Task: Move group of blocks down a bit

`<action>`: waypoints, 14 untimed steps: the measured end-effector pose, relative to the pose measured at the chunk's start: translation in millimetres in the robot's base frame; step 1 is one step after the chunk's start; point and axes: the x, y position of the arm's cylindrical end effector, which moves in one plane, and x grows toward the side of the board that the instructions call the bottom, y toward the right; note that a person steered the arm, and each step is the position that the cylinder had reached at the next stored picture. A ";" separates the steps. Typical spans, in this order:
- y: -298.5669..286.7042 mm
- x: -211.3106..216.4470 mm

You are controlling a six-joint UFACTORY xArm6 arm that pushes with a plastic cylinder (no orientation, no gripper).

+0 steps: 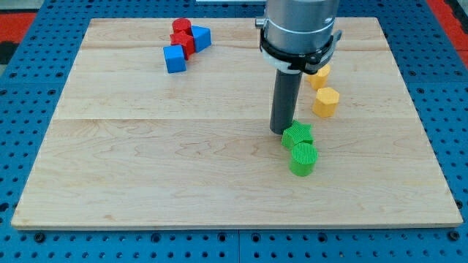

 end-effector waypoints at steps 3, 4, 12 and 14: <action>-154.3 -57.2; -208.4 -88.9; -158.4 -256.9; -157.8 -222.3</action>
